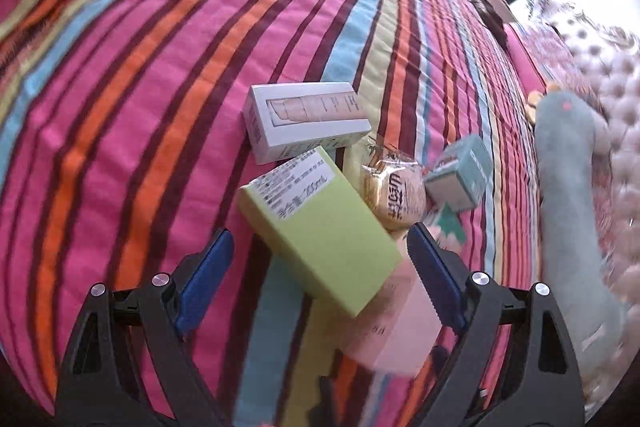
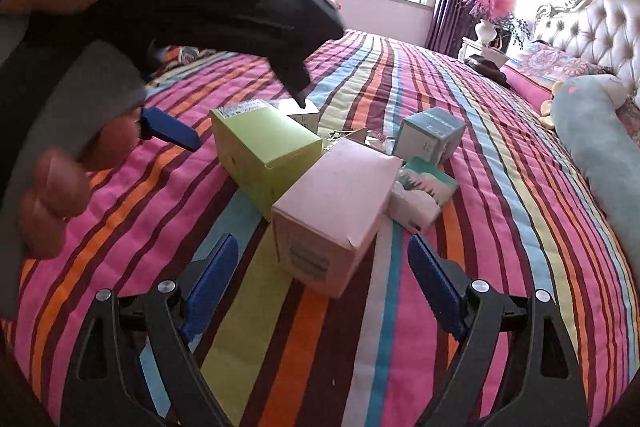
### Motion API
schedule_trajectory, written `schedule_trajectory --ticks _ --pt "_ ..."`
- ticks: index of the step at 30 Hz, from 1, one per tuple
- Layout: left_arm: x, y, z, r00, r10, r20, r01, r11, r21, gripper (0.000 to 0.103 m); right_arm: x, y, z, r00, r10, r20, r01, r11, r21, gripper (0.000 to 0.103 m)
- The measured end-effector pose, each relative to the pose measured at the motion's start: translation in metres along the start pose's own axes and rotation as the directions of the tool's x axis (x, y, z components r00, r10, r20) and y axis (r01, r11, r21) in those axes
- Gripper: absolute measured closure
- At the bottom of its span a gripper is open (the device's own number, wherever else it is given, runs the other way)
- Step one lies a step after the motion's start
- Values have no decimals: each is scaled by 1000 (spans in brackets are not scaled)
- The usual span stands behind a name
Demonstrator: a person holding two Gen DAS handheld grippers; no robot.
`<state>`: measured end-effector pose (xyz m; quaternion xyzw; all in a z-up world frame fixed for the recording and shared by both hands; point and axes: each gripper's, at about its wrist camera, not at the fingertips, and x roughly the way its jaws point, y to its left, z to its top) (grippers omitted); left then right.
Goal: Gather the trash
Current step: 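Grasp the tall green box with left gripper while right grasps pink box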
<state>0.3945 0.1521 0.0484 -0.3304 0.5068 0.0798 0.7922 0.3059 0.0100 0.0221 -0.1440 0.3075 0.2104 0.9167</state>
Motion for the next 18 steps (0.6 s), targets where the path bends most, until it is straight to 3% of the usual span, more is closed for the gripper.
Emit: schedule_trajectory --ticks 6,9,10,11,13,15,18 --pt "29 -9 7 996 62 -57 -60 998 27 17 21 3 9 998 22 -53 -22 1000 -2 21" --pt "43 4 8 996 12 -92 -17 998 -57 17 32 1 13 997 24 -80 -24 1000 7 23" --pt "45 6 8 996 1 -91 -6 998 -63 17 37 0 13 994 31 -103 -29 999 14 26" --pt "47 8 9 996 -7 -90 2 998 -59 17 41 -2 12 991 45 -122 -42 999 27 41" --pt "46 12 9 996 -32 -82 28 998 -48 20 39 -12 7 987 83 -140 -72 994 76 44" --pt "43 15 10 997 -50 -66 48 999 -21 30 30 -23 0 983 127 -131 -110 985 132 51" --pt "34 26 7 994 -98 -37 98 995 -16 41 10 -41 -15 980 169 -102 -146 968 202 52"
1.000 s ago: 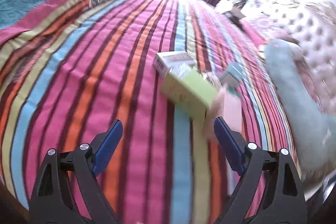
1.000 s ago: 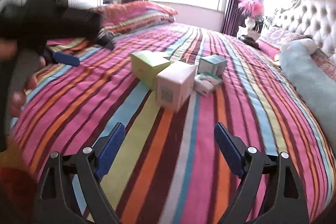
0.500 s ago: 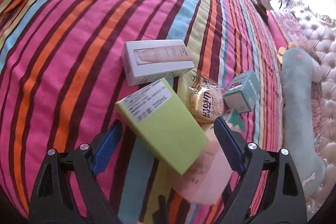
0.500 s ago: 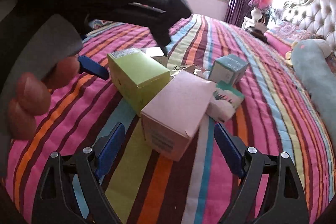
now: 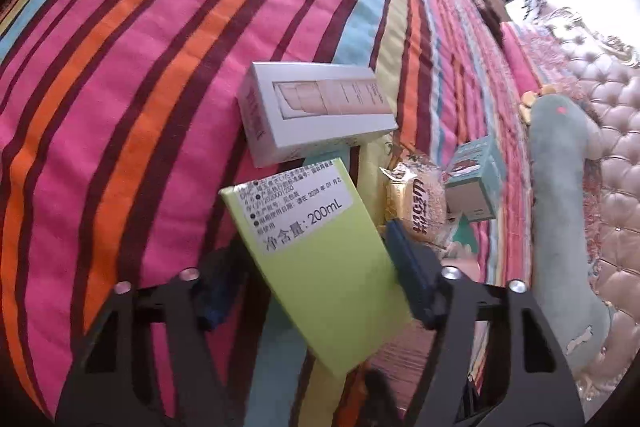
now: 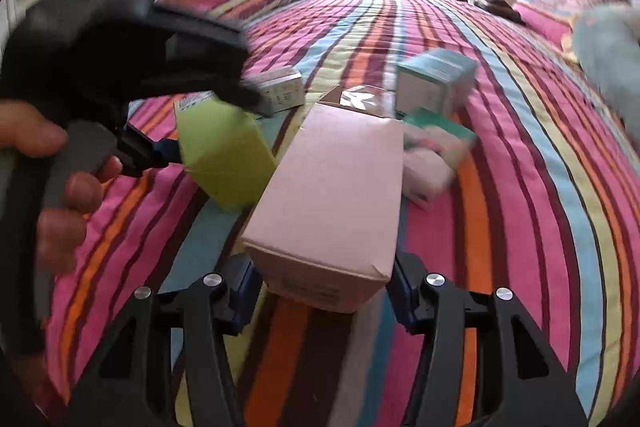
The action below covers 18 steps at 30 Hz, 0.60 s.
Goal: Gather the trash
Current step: 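Grasp the tall green box with left gripper while right grasps pink box, then carry green and pink boxes over the wastebasket and release both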
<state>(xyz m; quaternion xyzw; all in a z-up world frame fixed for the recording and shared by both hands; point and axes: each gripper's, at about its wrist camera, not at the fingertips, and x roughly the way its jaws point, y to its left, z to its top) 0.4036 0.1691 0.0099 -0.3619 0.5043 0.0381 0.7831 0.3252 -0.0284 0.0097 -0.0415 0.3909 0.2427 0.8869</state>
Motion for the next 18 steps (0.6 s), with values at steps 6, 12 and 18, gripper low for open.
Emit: schedule_trajectory --ticks 6,12,18 --pt "-28 1 -22 997 -52 56 48 996 79 51 -44 -34 -41 997 62 50 -68 989 130 52" --pt "-48 8 -58 986 -125 109 110 985 135 52 -81 -43 -63 992 79 101 -97 978 184 52" --pt "-99 11 -115 956 -215 201 156 949 273 52 -134 -39 -83 977 95 189 -126 979 160 52"
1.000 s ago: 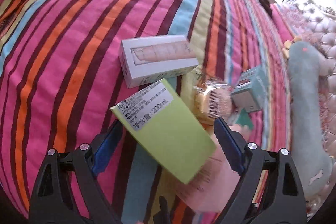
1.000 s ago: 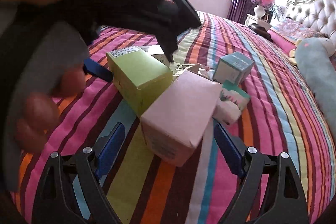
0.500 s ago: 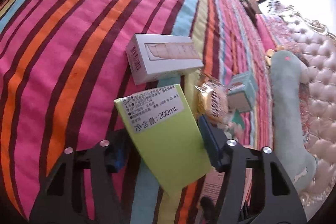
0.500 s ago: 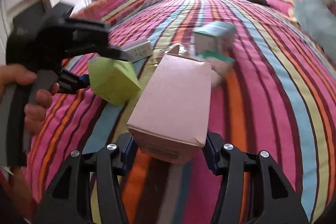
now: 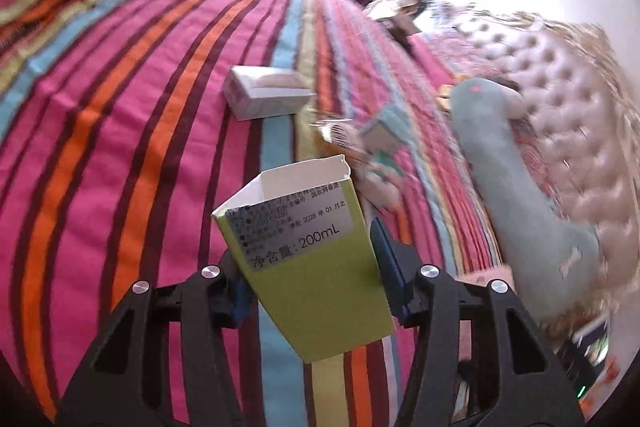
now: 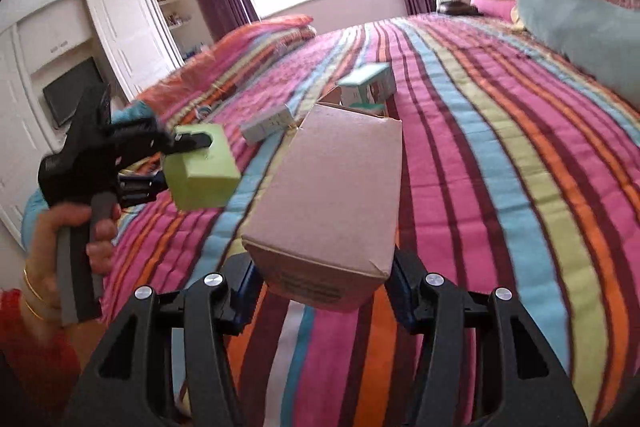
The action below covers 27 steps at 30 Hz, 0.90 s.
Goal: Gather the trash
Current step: 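Carry green and pink boxes over the wastebasket and release both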
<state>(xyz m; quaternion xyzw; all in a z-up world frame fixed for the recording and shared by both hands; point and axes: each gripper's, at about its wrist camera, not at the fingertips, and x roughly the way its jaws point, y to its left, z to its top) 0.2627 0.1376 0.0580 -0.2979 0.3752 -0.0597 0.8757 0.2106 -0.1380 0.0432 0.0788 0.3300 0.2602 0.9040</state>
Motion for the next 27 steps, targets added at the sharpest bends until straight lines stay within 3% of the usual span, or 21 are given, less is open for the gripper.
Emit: schedule_trajectory --ticks 4,6,12,15,18,19,21,25,27 --pt "-70 -15 -53 997 -41 66 31 988 154 52 -50 5 -23 998 37 49 -35 999 -25 52" --pt "-96 -16 -78 995 -80 60 68 982 179 52 -73 11 -39 997 62 52 -60 997 -39 52" --pt "-159 -9 -196 987 -145 -63 155 959 236 52 -123 34 -107 991 120 -64 -124 990 -66 52" --pt "-162 -1 -246 983 -112 -146 146 956 254 52 -130 43 -147 976 125 -177 -136 989 -50 52" --pt "-145 6 -297 972 14 -234 69 937 342 52 -119 45 -181 950 122 -288 -136 990 -29 52" --pt "-130 12 -315 957 74 -281 36 929 368 52 -107 44 -194 935 109 -338 -123 992 -19 52" --pt "-110 18 -334 938 111 -327 26 921 389 52 -86 38 -217 907 101 -409 -109 994 4 52" --pt "-59 28 -372 874 187 -448 40 892 450 50 -40 27 -256 837 57 -544 -56 998 17 52" --pt "-44 34 -381 860 208 -467 30 891 453 48 -30 26 -266 818 47 -573 -45 999 17 52"
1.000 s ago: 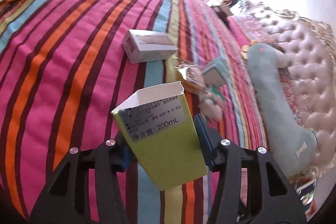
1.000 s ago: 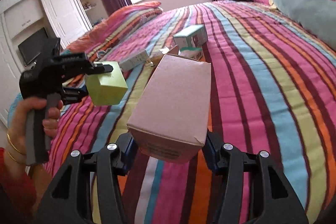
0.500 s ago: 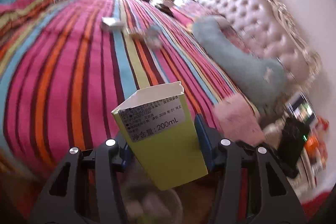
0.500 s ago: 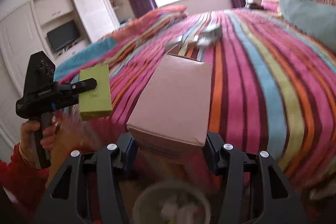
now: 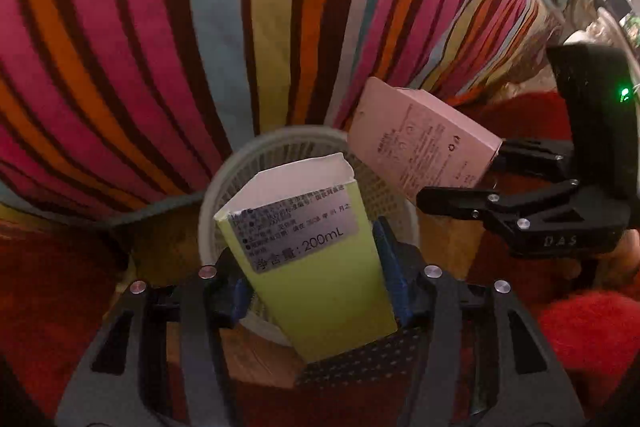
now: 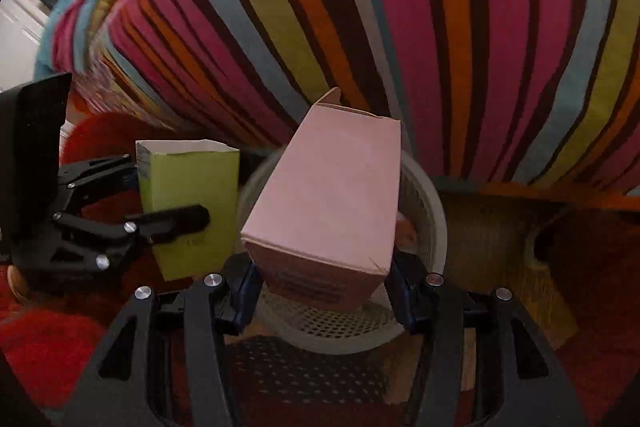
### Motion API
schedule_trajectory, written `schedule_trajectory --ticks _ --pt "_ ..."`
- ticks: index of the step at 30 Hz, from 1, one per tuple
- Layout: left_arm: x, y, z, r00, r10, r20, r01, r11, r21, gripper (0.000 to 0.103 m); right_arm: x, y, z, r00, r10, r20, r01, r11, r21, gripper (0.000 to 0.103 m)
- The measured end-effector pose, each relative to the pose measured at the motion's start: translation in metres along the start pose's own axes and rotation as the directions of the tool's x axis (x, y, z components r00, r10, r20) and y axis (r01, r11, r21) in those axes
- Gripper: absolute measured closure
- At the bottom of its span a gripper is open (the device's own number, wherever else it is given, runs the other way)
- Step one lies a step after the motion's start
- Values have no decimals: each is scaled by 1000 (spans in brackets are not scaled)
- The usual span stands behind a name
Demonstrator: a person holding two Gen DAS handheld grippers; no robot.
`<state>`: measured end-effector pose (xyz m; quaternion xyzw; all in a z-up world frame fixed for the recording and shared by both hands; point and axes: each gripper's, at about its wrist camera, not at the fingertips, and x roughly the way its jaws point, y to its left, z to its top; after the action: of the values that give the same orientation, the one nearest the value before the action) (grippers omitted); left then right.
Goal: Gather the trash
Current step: 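Carry green and pink boxes over the wastebasket and release both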
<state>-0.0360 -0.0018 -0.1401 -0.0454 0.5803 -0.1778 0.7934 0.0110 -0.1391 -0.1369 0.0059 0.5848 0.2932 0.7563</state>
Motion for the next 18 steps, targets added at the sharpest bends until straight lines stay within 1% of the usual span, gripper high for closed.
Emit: schedule_trajectory --ticks 5,6,7,8,9,12,15,18 --pt "21 11 1 998 8 -65 -12 999 -53 44 17 3 0 999 -17 -36 16 1000 -26 50" --pt "23 11 2 997 4 -75 -9 998 -62 40 19 5 1 999 -19 -37 18 999 -32 46" --pt "25 13 3 996 15 -87 -21 998 -67 35 21 5 2 999 -17 -44 15 999 -35 41" --pt "26 12 -2 996 23 -89 -28 998 -64 27 24 6 2 999 -11 -48 10 999 -33 31" --pt "25 11 -3 996 25 -89 -31 998 -60 25 25 6 0 999 -14 -42 12 999 -31 28" --pt "25 10 -6 997 13 -81 -18 999 -50 23 22 4 3 999 -30 -19 29 999 -19 28" --pt "23 9 -7 997 18 -76 -21 999 -41 22 19 -5 1 999 -50 -9 50 999 8 28" --pt "23 8 -8 997 25 -67 -28 999 -41 22 15 -9 -4 995 -96 -2 96 995 21 28"
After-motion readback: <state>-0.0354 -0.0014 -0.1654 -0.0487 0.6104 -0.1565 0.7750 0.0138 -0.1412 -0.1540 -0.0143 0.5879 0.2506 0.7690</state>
